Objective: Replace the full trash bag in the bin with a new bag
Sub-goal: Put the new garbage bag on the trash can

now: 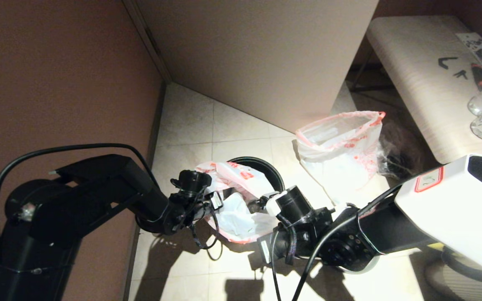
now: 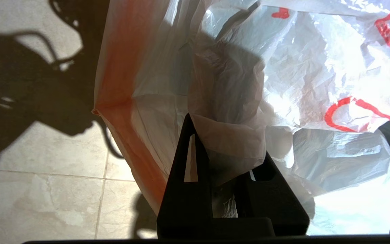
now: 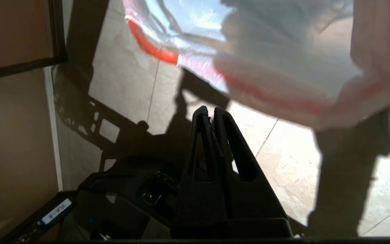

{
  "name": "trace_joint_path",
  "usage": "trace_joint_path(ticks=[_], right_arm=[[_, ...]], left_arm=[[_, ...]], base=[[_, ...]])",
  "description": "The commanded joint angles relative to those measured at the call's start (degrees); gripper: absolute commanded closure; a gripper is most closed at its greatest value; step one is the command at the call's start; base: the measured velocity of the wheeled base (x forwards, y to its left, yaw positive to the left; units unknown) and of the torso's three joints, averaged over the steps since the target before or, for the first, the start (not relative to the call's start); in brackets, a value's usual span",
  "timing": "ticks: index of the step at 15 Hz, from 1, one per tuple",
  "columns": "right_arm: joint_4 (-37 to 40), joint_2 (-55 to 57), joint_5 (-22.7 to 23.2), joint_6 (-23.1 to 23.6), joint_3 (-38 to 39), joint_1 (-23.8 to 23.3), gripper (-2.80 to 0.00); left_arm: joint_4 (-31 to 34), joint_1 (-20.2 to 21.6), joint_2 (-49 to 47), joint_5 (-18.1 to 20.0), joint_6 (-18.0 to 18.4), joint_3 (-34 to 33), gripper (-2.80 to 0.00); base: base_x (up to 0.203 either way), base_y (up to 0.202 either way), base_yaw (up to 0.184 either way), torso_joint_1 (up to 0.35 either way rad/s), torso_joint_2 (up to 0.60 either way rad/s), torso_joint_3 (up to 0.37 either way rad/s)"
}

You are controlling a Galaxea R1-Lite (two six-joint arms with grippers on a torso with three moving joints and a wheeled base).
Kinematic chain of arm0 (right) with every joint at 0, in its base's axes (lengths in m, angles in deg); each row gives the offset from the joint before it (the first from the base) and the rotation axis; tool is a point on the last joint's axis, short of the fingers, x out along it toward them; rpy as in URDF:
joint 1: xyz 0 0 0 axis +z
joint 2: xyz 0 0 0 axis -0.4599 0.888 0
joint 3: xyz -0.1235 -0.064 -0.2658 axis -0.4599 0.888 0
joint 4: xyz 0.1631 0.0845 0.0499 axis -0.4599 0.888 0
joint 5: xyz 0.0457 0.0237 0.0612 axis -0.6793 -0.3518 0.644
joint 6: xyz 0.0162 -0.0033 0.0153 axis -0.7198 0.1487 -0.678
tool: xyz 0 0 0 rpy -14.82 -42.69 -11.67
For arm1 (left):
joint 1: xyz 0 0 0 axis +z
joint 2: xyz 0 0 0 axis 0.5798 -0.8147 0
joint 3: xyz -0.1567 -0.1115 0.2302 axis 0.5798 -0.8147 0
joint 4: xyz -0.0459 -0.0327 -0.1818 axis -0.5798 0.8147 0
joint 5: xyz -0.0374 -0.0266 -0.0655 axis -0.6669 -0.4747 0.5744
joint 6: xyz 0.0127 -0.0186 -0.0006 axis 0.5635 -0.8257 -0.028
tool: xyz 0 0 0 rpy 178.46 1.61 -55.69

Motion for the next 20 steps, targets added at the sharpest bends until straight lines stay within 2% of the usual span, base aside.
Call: trace_joint_path(ticks=[1, 3, 12, 20], right_arm=[[-0.49, 1.22, -0.20, -0.10, 0.15, -0.61, 0.00], [-3.87, 2.42, -0.22, 0.06, -0.10, -1.59, 0.00], [-5.38, 5.12, -0.37, 0.07, -0.86, -3.73, 0.00], [-6.83, 13.21, -1.61, 0.34, -7.36, -7.58, 0.00]], left_arm=[[-0.21, -0.02, 0.07, -0.07, -0.18, 0.00, 0.00], [-0.48, -0.02, -0.02, -0.07, -0.18, 0.00, 0.00], [-0.48, -0.02, -0.11, -0.07, -0.18, 0.09, 0.00], [-0.48, -0.10, -0.28, -0.16, -0.18, 0.09, 0.00]], base=[[0.000, 0.000, 0.000, 0.000, 0.00, 0.000], [0.000, 0.000, 0.000, 0.000, 0.00, 0.000], [0.000, 0.000, 0.000, 0.000, 0.00, 0.000], [0.000, 0.000, 0.000, 0.000, 0.00, 0.000]])
